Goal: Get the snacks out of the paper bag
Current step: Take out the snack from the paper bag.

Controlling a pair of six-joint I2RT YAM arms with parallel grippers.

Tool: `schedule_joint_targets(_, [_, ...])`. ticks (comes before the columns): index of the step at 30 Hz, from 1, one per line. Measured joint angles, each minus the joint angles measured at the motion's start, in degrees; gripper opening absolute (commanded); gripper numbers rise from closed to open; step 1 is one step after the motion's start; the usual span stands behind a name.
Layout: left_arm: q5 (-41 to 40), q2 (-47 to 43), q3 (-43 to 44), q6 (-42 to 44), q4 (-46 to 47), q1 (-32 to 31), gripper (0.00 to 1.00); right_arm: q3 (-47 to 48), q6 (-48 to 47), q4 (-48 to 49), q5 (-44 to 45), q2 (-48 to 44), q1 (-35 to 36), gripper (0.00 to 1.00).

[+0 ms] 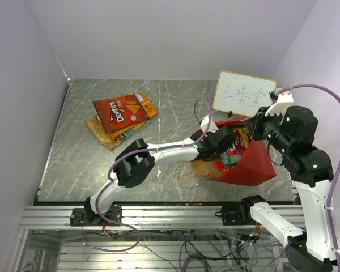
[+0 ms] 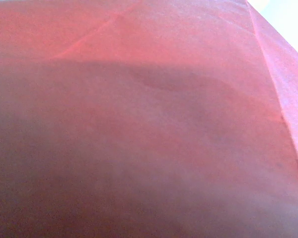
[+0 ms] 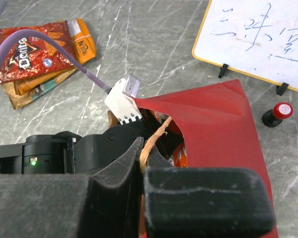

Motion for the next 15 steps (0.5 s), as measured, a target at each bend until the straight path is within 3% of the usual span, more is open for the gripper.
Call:
schedule_joint_targets(2, [0.74,0.66,0.98,1.68,0.24,0.11,0.07,0.0,-0.02,-0.07,0.35,0.02,0.0,0.0])
schedule_joint_targets(7, [1.57,-0.61,-0.31,6.8,2.29,0.31,0.07,0.46,-0.31,-0.22,2.21,0.02,0.0,0.0])
schedule_joint_targets(15, [6.23,-16.63,-15.87,14.19,5.66,0.31,0.07,0.74,-0.2,-0.31,4.13,-0.52,0.0,0.0])
